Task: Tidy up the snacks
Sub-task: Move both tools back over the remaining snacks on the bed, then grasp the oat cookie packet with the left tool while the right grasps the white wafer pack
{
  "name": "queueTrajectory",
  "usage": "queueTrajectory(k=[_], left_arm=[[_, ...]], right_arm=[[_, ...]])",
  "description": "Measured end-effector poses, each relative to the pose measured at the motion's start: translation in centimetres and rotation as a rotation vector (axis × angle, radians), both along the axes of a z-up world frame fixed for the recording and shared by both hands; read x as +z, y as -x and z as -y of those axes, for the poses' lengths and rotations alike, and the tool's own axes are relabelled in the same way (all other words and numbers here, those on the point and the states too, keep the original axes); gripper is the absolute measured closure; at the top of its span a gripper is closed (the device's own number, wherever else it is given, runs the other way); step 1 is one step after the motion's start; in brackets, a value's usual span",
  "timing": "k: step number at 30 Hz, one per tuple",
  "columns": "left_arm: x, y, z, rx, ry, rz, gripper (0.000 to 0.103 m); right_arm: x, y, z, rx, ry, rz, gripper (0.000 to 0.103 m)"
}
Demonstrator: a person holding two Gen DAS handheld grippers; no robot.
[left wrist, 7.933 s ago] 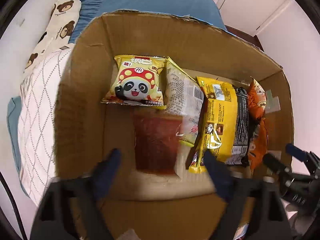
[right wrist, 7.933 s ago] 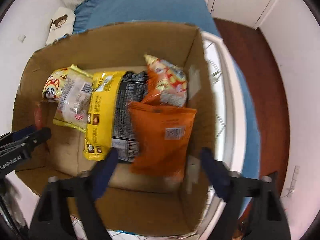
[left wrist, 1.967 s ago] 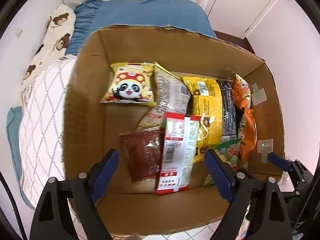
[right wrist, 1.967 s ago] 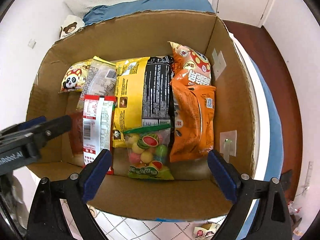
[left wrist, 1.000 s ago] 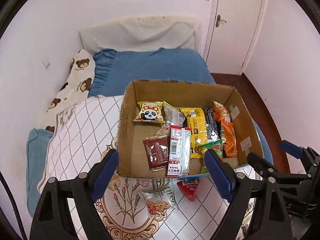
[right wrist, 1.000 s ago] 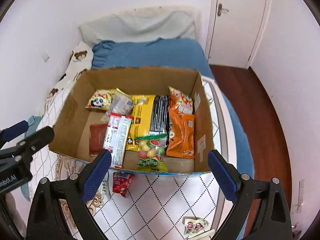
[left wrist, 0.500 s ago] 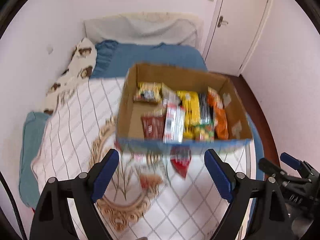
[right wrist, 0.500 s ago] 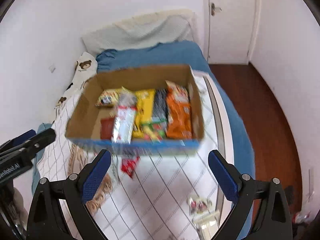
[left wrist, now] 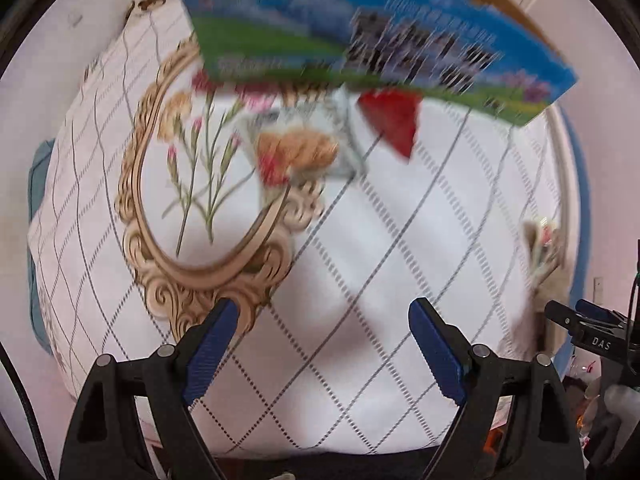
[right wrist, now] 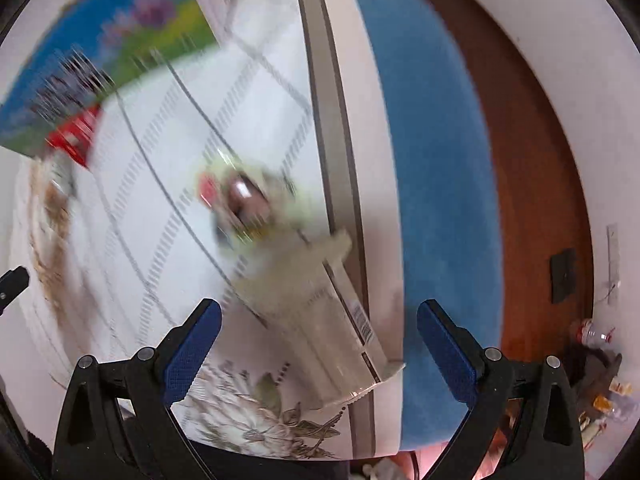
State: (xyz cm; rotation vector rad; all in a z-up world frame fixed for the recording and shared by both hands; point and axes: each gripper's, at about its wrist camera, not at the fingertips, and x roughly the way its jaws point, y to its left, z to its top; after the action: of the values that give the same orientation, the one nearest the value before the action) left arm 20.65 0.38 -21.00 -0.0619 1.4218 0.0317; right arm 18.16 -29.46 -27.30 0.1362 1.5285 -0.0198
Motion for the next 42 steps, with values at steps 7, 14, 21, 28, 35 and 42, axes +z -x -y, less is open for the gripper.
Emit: queueTrajectory(k=[7, 14, 21, 28, 35, 42], left_arm=[[-0.7, -0.2, -2.4, 0.017, -0.062, -0.012, 0.015], [0.0, -5.3, 0.9, -0.306, -0.293, 0.105, 0.015], [-2.7, -8.4, 4.6, -0.608, -0.46, 0.053, 0.015], [-5.6, -8.3, 7.0, -0.76, -0.45, -0.068, 0.015], [-5.3, -9.4, 7.0, -0.744, -0.408, -0.084, 0.029], [-3.7, -8.4, 2.7, -0.42, -0.188, -0.148, 0.045]], right_arm=[[-2.9, 1.8, -1.7, -0.03, -0.059, -0.01, 0.005], [-2.0, 1.2, -6.7, 0.067, -0.072, 0.042, 0.006], [-4.4, -0.6, -7.7, 0.089, -0.055, 0.001, 0.0], [-6.2, -0.7, -8.2, 0.042, -0.038, 0.054, 0.0], [-4.7, 1.5, -8.1, 0.055, -0.033, 0.139, 0.008], [-2.1, 2.0, -8.2, 0.062, -0.084, 0.111, 0.041]])
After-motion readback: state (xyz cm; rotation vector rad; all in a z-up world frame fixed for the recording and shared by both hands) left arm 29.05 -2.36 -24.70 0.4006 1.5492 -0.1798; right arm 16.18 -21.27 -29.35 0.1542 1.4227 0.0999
